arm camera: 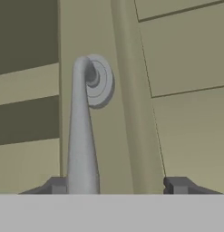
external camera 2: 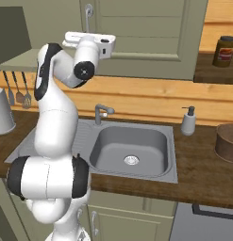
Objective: Open the cabinet, pick up the bread from the cabinet and place it in the basket. Then move the basket to the dining counter.
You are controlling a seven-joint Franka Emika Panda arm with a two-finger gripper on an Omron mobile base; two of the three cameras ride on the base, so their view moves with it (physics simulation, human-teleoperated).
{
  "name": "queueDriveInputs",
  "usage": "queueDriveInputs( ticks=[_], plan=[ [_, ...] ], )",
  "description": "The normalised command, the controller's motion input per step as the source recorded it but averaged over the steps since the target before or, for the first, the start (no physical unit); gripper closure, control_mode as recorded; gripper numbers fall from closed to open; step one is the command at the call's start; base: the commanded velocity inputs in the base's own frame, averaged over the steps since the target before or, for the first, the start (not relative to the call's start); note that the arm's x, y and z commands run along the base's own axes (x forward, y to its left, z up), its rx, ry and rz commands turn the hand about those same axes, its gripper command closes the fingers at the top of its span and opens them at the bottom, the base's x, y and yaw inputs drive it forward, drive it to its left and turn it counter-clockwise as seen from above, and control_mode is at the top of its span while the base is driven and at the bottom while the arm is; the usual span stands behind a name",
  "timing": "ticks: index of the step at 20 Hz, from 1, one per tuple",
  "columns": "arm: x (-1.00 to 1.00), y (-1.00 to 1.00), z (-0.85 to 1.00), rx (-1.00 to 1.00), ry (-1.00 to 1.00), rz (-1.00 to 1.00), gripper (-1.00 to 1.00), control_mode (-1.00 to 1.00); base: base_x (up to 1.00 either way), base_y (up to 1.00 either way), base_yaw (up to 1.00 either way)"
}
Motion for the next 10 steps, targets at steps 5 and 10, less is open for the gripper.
queueDriveInputs(
  ticks=[5, 10],
  plan=[
    [0.58, -0.28, -0.09, 0.0, 0.02, -0.03, 1.0, -1.0, 0.0, 0.0, 0.0],
    [0.11, -0.96, -0.03, 0.0, 0.29, -0.24, 1.0, -1.0, 0.0, 0.0, 0.0]
  ],
)
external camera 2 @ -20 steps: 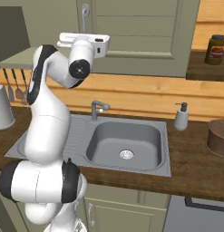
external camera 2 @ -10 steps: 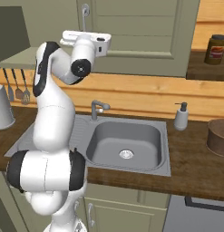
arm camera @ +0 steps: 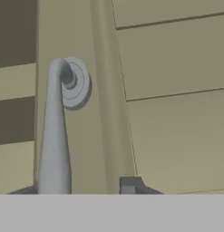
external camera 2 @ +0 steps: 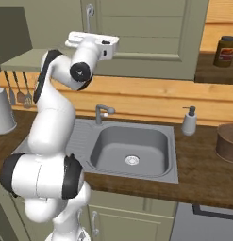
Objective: Open the cabinet, pick up the bread from the cabinet and place it in the basket. Then move the basket to the dining counter.
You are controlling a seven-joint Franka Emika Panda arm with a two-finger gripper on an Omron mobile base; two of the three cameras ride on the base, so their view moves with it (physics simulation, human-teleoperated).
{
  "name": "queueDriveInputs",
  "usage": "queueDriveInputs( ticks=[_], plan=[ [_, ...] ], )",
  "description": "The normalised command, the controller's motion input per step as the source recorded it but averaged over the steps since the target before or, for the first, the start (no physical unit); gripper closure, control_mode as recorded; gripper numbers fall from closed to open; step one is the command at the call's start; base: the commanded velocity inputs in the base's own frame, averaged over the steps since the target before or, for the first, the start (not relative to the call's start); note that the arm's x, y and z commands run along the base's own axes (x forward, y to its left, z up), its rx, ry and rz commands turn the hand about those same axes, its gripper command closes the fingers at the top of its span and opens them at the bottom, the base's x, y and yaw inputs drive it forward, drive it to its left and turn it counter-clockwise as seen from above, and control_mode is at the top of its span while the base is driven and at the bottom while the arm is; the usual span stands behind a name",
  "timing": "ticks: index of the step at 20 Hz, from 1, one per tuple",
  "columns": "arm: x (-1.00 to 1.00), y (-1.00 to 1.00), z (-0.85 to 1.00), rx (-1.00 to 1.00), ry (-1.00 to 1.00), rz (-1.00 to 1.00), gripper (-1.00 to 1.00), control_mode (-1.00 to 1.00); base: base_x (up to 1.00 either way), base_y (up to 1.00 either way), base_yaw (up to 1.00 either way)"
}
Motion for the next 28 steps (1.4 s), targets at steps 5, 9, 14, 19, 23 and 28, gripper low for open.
queueDriveInputs(
  ticks=[5, 9, 14, 19, 23, 28],
  plan=[
    [0.04, -1.0, 0.0, 0.04, 0.48, -0.21, 1.0, -1.0, 0.0, 0.0, 0.0],
    [-0.04, -1.0, 0.0, 0.12, 0.39, -0.13, 1.0, -1.0, 0.0, 0.0, 0.0],
    [-0.58, -1.0, -0.03, 0.17, 0.05, -0.02, 1.0, -1.0, 0.0, 0.0, 0.0],
    [-0.83, -1.0, -0.13, 0.21, -0.06, 0.0, 1.0, -1.0, 0.0, 0.0, 0.0],
    [-0.85, -1.0, 0.0, 0.2, -0.04, 0.0, 1.0, -1.0, 0.0, 0.0, 0.0],
    [-0.67, -1.0, 0.0, 0.16, 0.01, -0.02, 1.0, -1.0, 0.0, 0.0, 0.0]
  ],
)
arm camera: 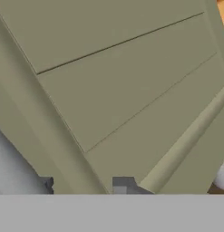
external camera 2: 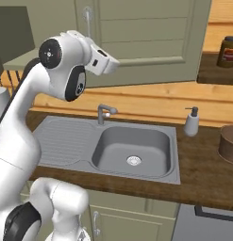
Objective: Open the cabinet, pick up the bread from the cabinet and place it in the basket. Then move the basket to the dining counter.
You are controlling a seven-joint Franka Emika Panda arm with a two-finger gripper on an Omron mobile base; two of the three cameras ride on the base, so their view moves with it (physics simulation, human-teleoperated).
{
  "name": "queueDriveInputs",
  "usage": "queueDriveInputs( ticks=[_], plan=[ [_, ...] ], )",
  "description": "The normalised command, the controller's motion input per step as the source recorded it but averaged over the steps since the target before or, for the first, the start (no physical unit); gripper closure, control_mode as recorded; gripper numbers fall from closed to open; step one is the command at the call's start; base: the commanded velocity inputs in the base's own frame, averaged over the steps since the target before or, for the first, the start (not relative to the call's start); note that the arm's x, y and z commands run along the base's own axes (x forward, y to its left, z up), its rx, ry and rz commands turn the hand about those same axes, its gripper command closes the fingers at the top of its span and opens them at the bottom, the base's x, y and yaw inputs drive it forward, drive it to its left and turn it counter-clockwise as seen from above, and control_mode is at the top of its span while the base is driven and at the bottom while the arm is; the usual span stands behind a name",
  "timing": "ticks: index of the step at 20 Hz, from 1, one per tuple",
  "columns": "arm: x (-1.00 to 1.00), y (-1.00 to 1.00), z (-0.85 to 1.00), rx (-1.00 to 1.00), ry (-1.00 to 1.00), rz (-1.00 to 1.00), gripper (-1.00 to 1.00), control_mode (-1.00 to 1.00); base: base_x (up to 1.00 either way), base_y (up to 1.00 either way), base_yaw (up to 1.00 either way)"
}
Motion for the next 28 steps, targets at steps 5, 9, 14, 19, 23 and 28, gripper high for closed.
queueDriveInputs(
  ticks=[5, 9, 14, 19, 23, 28],
  plan=[
    [-0.59, -1.0, 0.0, 0.14, 0.02, -0.04, 1.0, -1.0, 0.0, 0.0, 0.0],
    [-0.56, -1.0, 0.0, 0.14, 0.0, -0.03, 1.0, -1.0, 0.0, 0.0, 0.0],
    [-0.55, -1.0, 0.0, 0.15, 0.0, 0.0, 1.0, -1.0, 0.0, 0.0, 0.0],
    [-0.51, -1.0, 0.0, 0.14, 0.0, 0.0, 1.0, -1.0, 0.0, 0.0, 0.0],
    [-0.49, -1.0, -0.12, 0.16, 0.0, 0.0, 1.0, -1.0, 0.0, 0.0, 0.0],
    [-0.32, -1.0, -0.27, 0.13, 0.0, -0.04, 1.0, -1.0, 0.0, 0.0, 0.0]
  ],
)
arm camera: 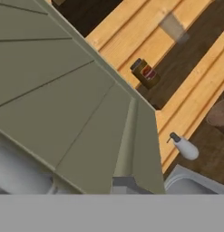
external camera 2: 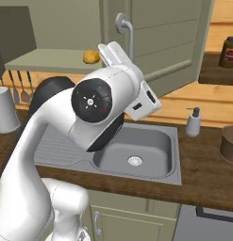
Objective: Open the cabinet, pick up the bread from the cabinet and place it in the basket. Then move the basket to the dining counter.
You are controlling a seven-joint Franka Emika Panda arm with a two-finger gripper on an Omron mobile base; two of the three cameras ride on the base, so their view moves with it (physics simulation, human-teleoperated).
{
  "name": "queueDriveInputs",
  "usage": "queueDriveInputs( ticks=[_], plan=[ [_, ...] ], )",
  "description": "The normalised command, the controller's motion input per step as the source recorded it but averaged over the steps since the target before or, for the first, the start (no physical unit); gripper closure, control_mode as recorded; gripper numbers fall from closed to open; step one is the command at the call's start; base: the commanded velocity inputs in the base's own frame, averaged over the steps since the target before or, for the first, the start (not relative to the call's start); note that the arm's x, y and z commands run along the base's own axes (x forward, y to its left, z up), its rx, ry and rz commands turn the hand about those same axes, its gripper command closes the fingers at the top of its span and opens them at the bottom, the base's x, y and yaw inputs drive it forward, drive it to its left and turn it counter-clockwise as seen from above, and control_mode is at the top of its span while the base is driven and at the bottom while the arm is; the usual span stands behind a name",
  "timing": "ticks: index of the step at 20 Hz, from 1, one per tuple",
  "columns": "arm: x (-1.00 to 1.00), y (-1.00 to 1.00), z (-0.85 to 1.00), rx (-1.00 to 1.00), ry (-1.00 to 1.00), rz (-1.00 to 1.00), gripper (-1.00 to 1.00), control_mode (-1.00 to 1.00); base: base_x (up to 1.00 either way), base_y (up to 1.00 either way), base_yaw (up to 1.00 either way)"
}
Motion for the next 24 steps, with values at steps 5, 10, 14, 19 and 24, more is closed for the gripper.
queueDriveInputs(
  ticks=[5, 10, 14, 19, 24],
  plan=[
    [-0.02, -1.0, -0.39, 0.07, 0.02, -0.09, 1.0, -1.0, 0.0, 0.0, 0.0],
    [-0.23, -0.95, -0.4, 0.0, 0.0, -0.12, 1.0, -1.0, 0.0, 0.0, 0.0],
    [-1.0, -0.21, -0.42, -0.13, -0.23, -0.05, 1.0, -1.0, 0.0, 0.0, 0.0],
    [-1.0, 0.19, -0.46, -0.18, -0.33, -0.05, 1.0, -1.0, 0.0, 0.0, 0.0],
    [-1.0, -0.8, -0.03, -0.01, -0.12, -0.08, 1.0, -1.0, 0.0, 0.0, 0.0]
  ],
)
